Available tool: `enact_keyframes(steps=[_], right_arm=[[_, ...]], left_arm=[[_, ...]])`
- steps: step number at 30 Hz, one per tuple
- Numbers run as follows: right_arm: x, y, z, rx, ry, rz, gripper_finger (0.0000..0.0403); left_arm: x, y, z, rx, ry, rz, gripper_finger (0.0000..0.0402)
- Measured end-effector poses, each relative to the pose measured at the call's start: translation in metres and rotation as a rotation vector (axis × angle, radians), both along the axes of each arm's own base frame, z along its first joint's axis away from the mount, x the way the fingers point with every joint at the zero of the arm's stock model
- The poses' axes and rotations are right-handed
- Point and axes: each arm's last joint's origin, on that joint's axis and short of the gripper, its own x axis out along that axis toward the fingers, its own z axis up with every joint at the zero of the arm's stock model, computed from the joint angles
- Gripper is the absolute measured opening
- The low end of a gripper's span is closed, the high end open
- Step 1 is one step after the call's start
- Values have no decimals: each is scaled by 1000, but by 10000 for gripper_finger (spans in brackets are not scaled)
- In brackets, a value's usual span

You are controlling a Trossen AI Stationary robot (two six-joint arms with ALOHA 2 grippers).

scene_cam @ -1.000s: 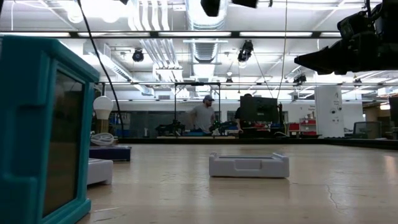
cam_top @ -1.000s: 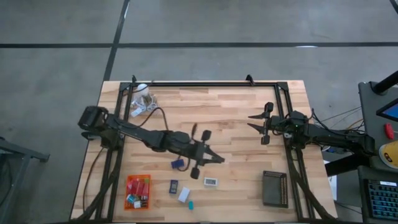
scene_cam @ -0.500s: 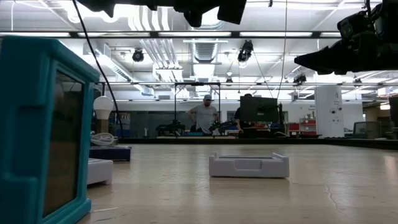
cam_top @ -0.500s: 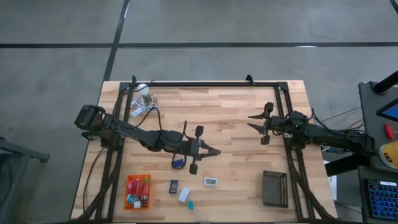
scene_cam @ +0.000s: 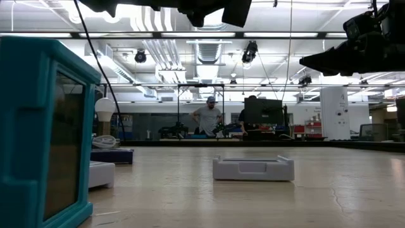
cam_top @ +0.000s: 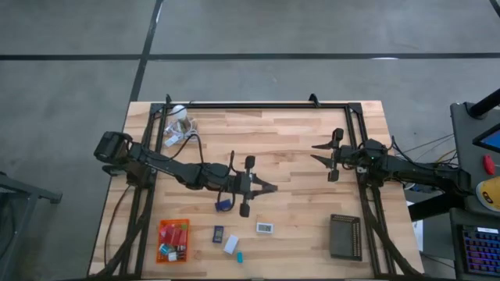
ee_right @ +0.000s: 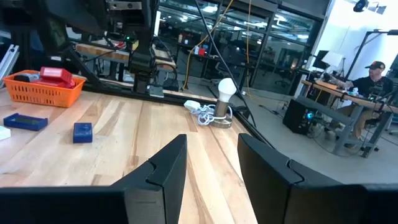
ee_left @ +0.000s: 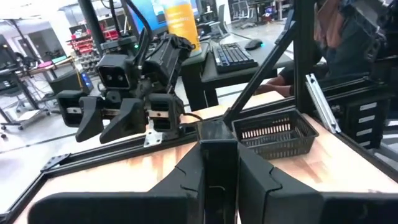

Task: Pick & Place Office items
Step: Put the black digital clock into the black bin

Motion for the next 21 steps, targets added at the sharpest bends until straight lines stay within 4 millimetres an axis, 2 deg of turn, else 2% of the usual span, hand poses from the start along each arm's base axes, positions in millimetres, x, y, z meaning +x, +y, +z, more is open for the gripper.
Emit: enact_keyframes(steps=[6,15,21], right_arm=[[0,0,0,-17,2,-1,139],[0,0,0,-33,2,1,139],[0,0,3,336,-83,5,139]], left_arm=[[0,-3,3,-21,-27,-109,56],[0,-1,3,-44,-22,-103,56],[1,1,3,-35,-25,-57,57]])
